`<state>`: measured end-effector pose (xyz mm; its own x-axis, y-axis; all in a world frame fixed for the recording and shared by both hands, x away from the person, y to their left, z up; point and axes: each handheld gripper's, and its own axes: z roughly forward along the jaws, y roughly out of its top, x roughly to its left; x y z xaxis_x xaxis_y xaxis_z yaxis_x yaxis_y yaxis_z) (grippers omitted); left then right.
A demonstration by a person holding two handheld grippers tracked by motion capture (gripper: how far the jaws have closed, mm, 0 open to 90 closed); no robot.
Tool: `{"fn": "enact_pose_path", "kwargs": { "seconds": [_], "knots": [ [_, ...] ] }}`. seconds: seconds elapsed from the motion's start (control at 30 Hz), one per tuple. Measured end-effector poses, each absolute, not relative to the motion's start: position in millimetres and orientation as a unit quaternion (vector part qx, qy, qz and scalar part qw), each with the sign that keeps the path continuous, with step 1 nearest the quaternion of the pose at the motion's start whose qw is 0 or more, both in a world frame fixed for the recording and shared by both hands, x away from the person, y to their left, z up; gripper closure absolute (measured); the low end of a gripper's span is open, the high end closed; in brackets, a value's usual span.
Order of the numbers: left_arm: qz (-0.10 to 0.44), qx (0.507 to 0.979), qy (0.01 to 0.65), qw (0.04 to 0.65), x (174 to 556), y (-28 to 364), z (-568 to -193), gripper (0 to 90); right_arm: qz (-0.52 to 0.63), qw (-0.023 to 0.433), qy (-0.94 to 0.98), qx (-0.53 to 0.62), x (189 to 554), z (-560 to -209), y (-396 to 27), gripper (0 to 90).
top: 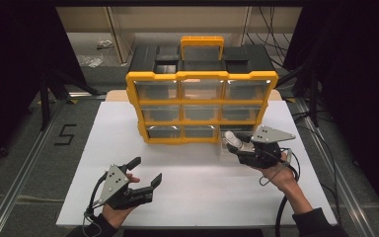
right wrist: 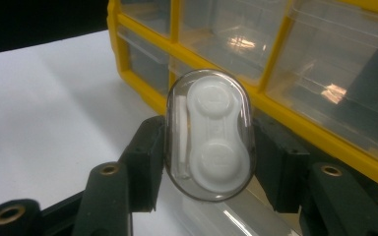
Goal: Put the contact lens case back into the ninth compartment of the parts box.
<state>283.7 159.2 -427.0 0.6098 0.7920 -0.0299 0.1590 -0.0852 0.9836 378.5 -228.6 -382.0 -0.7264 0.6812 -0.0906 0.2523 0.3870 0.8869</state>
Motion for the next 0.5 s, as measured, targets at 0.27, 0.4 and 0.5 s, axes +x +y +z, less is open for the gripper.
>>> {"fn": "enact_pose_path", "kwargs": {
  "seconds": [0.27,0.4,0.5],
  "knots": [
    [0.273,0.685,0.348,0.580,284,159,-427,16.3,0.460,0.234,0.799,0.308,383,-386,-234,49.6],
    [0.273,0.685,0.347,0.580,284,159,-427,16.3,0.455,0.238,0.796,0.320,386,-390,-238,49.6],
    [0.273,0.684,0.346,0.580,283,159,-427,16.3,0.452,0.239,0.795,0.328,388,-391,-240,49.6]
  ]
}}
